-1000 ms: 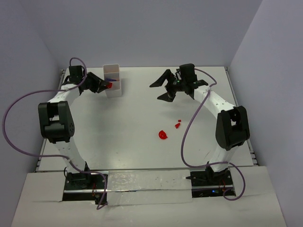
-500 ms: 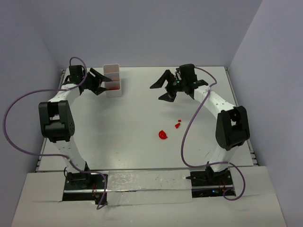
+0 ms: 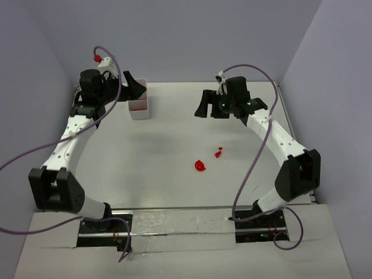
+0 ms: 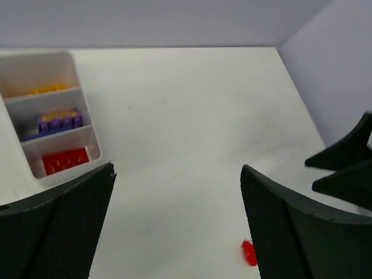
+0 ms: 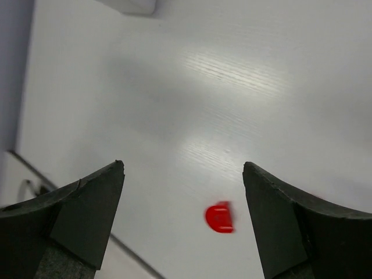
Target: Sort the legos into containers by color
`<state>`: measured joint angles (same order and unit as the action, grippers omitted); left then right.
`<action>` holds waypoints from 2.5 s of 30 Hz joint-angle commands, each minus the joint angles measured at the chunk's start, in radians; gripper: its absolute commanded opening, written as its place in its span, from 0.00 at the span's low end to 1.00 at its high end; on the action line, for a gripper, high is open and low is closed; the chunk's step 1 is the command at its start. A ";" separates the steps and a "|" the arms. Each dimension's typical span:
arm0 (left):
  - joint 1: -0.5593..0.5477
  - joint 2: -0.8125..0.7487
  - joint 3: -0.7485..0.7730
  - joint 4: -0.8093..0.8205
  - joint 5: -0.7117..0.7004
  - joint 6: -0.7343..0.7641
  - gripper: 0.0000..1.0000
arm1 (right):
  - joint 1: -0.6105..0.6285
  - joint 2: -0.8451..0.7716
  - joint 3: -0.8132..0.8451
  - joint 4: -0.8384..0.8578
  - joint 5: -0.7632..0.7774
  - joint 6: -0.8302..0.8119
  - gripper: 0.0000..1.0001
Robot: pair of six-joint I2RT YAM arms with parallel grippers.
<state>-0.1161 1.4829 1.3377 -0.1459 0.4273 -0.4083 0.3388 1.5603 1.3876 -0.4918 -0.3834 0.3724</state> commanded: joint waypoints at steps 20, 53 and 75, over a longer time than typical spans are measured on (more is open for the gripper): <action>-0.043 -0.188 -0.126 -0.100 -0.112 0.251 0.99 | 0.359 0.142 -0.243 -0.142 0.321 -0.311 0.82; 0.049 -0.198 -0.309 0.032 0.259 0.141 0.96 | 0.169 0.121 -0.003 -0.092 -0.257 -0.113 0.22; -0.304 -0.045 -0.150 0.061 0.104 0.143 0.83 | 0.037 0.102 -0.124 0.377 -0.335 0.744 0.09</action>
<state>-0.3911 1.4107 1.1427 -0.1246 0.5402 -0.2657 0.3706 1.6667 1.2956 -0.1988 -0.6948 1.0150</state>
